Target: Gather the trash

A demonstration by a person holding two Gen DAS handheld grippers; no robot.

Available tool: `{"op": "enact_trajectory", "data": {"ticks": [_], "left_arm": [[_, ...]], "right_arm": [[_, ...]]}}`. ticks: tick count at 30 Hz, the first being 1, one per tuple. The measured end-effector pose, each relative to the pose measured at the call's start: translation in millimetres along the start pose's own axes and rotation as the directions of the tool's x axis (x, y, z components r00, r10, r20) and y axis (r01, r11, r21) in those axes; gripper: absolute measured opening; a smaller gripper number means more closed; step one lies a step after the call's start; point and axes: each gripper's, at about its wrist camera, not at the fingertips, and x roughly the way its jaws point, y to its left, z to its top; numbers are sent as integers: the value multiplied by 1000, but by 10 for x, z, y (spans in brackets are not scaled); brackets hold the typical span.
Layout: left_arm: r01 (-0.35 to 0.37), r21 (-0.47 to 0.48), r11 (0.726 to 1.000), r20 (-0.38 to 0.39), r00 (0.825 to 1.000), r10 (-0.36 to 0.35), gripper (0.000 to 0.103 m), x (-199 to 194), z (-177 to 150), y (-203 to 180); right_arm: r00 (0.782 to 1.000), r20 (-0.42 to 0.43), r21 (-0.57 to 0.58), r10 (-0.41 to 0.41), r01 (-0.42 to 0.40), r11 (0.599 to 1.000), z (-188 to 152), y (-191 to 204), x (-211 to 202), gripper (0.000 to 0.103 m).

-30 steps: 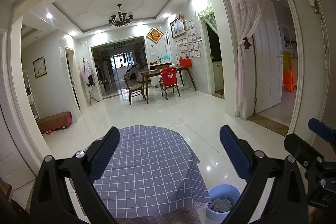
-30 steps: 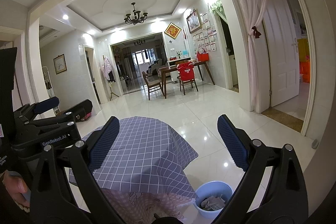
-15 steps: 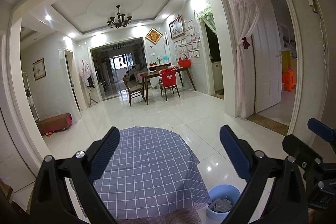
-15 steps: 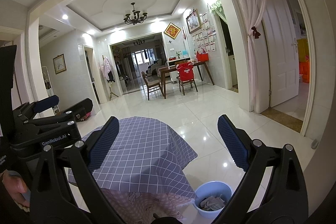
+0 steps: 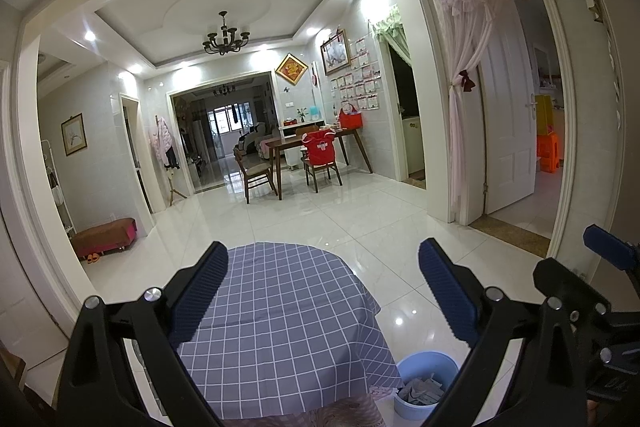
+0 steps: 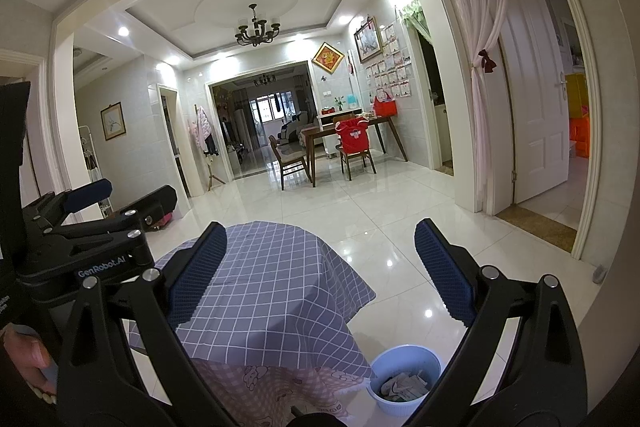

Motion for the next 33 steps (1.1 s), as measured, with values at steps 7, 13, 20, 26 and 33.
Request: {"op": "enact_trajectory", "data": {"ticks": [7, 13, 20, 26, 33], "left_arm": [[1, 2, 1000, -1, 1000, -1, 94, -2, -4, -14], [6, 6, 1000, -3, 1000, -6, 94, -1, -44, -39], [10, 9, 1000, -7, 1000, -10, 94, 17, -72, -49], [10, 9, 1000, -9, 1000, -10, 94, 19, -75, -44], [10, 10, 1000, -7, 1000, -10, 94, 21, -54, -37]], "right_arm": [[1000, 0, 0, -1, 1, 1000, 22, 7, 6, 93], [1000, 0, 1, -1, 1, 1000, 32, 4, 1, 93], [1000, -2, 1, 0, 0, 1000, 25, -1, 5, 93], [1000, -5, 1, -1, 1, 1000, 16, -1, 2, 93], [1000, -7, 1, -1, 1, 1000, 7, -10, 3, 93]]}}
